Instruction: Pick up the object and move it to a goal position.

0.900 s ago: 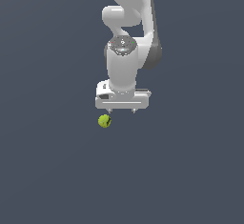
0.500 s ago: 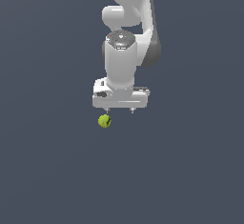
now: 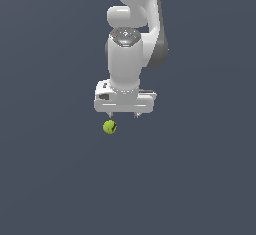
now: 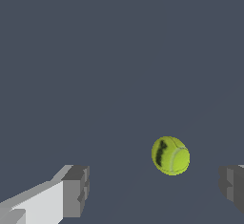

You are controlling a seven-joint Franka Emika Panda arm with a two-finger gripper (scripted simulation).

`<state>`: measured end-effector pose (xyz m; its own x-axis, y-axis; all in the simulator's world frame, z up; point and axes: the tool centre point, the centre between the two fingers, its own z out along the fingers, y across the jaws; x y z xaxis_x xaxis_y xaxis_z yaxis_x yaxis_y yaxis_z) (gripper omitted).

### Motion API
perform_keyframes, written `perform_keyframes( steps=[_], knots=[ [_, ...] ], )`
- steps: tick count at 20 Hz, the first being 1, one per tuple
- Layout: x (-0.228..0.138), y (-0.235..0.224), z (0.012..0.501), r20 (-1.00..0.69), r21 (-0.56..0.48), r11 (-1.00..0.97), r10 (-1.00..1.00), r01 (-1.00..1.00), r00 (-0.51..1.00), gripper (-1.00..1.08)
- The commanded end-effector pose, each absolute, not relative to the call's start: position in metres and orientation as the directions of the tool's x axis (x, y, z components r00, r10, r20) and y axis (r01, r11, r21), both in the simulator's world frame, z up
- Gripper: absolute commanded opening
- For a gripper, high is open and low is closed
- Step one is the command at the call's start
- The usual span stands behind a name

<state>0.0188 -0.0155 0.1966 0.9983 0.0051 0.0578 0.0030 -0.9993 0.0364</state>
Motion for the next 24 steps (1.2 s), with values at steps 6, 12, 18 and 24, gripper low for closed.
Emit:
perform_keyframes(
  steps=[6,12,18,24],
  knots=[
    [0.017,-0.020,0.192,0.054,0.038,-0.999,0.036,0.034,0.998,1.00],
    [0.014,-0.028,0.180,0.045,0.038,-0.994,0.102,0.101,0.994,1.00],
    [0.009,-0.041,0.163,0.032,0.037,-0.978,0.205,0.203,0.978,1.00],
    [0.001,-0.056,0.142,0.018,0.031,-0.944,0.328,0.327,0.945,1.00]
  ],
)
